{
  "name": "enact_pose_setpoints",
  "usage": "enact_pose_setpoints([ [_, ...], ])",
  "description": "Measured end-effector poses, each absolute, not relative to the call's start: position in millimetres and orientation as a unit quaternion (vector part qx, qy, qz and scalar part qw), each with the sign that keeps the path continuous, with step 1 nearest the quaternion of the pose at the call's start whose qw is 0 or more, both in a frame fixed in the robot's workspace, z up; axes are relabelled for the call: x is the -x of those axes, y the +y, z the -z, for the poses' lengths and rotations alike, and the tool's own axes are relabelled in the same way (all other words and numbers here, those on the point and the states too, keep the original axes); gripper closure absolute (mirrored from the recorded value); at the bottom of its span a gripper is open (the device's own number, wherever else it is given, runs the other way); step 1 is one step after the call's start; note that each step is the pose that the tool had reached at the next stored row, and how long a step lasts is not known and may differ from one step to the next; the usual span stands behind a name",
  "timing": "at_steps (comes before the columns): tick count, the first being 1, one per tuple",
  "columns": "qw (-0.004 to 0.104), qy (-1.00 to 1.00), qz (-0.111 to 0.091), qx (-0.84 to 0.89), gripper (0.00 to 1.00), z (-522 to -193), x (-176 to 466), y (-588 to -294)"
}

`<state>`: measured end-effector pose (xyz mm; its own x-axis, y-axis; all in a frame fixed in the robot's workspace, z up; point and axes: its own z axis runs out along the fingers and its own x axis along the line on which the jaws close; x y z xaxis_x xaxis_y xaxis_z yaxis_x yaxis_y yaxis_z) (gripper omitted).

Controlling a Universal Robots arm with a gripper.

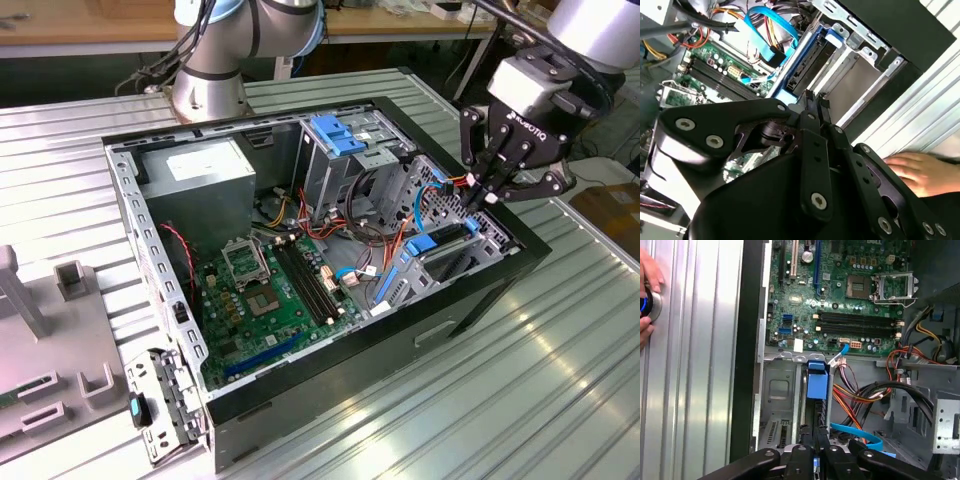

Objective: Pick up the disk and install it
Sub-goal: 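Insert the first disk wire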

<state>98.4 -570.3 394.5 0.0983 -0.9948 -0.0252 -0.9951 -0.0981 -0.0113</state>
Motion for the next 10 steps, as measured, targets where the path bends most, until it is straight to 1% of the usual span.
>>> enact_pose_setpoints([
  [2,0.016,0.669,-0.001,0.743,0.83,-395,-113,-570],
  [5,0.017,0.669,-0.001,0.743,0.83,-394,-139,-563],
  [6,0.017,0.669,-0.001,0.743,0.83,-392,-148,-553],
  [10,0.017,0.669,-0.001,0.743,0.83,-390,-158,-532],
])
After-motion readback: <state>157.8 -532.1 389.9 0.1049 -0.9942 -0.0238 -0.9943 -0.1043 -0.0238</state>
